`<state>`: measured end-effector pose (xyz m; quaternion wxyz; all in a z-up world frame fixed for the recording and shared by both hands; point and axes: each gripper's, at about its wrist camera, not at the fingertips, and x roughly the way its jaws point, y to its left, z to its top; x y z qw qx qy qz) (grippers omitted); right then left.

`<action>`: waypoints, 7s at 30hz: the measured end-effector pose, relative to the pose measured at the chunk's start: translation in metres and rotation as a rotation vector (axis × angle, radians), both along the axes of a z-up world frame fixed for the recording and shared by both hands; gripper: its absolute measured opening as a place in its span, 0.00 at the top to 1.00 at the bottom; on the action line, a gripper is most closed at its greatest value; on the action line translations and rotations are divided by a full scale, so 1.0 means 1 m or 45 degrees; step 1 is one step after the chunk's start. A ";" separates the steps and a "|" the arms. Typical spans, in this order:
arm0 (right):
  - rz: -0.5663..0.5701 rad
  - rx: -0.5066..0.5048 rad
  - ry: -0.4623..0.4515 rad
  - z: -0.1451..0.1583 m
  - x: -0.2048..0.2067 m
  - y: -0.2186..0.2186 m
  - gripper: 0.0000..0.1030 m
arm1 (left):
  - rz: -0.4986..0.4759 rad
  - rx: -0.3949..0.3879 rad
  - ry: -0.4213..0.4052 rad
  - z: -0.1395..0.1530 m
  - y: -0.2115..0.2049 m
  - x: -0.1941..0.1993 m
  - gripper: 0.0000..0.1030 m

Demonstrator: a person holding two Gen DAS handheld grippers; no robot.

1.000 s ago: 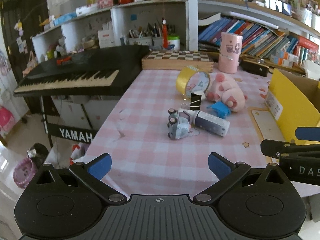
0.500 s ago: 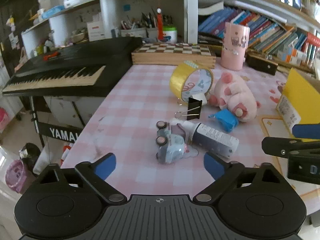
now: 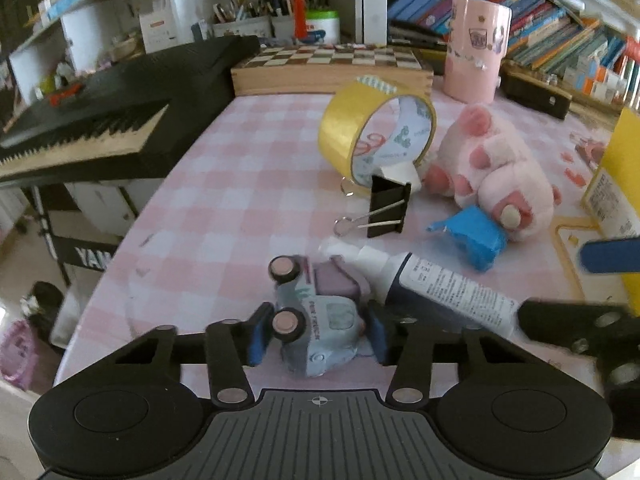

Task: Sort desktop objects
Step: 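Grasp the grey toy truck with left gripper while right gripper grasps white spray bottle, then carry the truck and spray bottle with both grippers toward the yellow box, then lower truck and bottle into the box and open both grippers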

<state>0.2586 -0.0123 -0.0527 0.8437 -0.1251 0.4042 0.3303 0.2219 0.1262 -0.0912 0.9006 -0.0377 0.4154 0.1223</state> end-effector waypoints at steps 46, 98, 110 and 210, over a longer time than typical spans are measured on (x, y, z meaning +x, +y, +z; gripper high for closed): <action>-0.155 0.194 -0.023 0.050 -0.067 -0.039 0.71 | -0.141 -0.313 -0.277 0.099 0.000 -0.096 0.58; -0.808 0.189 0.032 0.032 -0.247 -0.140 0.71 | -0.760 -0.316 -0.170 0.086 -0.101 -0.196 0.58; -0.886 0.193 0.013 0.037 -0.246 -0.169 0.71 | -0.833 -0.308 -0.185 0.090 -0.128 -0.188 0.58; -0.005 -0.136 -0.178 0.055 0.103 -0.299 0.55 | -0.458 0.195 -0.301 0.106 -0.304 0.019 0.15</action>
